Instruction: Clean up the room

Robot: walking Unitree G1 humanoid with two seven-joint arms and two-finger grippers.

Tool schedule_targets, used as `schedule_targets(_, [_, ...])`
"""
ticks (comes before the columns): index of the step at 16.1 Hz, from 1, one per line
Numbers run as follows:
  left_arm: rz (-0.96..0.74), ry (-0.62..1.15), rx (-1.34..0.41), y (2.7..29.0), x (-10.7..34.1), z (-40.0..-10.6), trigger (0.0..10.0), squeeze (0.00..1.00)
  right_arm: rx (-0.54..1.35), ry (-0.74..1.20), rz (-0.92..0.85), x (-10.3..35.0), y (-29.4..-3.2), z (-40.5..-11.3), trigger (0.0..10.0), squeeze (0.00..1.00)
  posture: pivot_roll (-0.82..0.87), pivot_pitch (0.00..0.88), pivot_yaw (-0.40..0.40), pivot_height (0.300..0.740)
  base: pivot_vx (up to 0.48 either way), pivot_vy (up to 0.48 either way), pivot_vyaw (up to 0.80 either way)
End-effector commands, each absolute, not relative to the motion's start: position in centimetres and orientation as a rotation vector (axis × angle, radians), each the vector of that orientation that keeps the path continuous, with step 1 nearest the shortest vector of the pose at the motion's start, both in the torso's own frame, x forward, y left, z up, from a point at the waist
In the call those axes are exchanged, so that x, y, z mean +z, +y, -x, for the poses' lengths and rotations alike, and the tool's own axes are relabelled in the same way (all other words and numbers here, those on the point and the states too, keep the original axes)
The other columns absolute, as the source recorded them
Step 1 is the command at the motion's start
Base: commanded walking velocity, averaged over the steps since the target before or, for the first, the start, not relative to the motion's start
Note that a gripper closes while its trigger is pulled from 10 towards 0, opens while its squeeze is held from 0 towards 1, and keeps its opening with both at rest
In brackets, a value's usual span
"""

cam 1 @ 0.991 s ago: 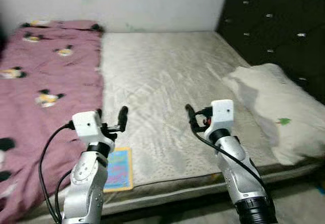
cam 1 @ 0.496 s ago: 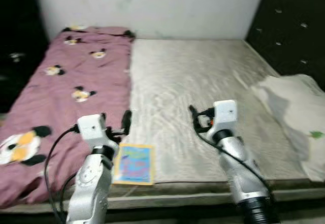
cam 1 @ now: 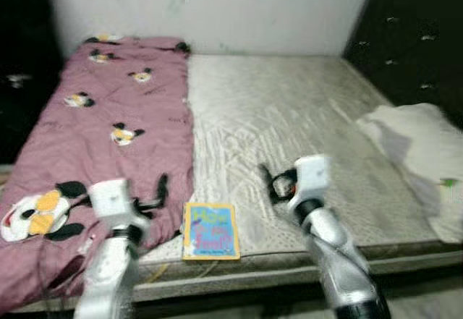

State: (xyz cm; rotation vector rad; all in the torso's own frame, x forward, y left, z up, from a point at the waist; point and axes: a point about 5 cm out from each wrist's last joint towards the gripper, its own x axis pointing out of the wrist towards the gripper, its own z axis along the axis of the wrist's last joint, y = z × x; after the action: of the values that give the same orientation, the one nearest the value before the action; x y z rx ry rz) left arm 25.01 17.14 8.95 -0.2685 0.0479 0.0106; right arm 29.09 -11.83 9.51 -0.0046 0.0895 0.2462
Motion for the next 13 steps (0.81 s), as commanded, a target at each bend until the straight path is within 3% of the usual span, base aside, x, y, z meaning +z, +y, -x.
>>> schedule_targets(1, [0.274,0.038,-0.001,16.46,9.38,-25.14,10.0,0.00,0.238,0.074,0.041,10.02,-12.60,-29.15,10.0,0.00,0.00,0.002,-0.041,0.740,0.000,0.480,0.00])
schedule_targets(8, [0.250,0.018,0.007,15.69,9.59,-25.21,10.0,0.00,0.263,0.065,0.050,10.47,-12.49,-29.81,10.0,0.00,0.00,0.000,-0.043,0.740,0.000,0.480,0.00])
schedule_targets(13, [0.256,0.022,0.015,15.76,9.62,-25.35,10.0,0.00,0.264,0.063,0.019,10.60,-12.17,-29.81,10.0,0.00,0.00,0.010,-0.042,0.740,0.000,0.000,0.00])
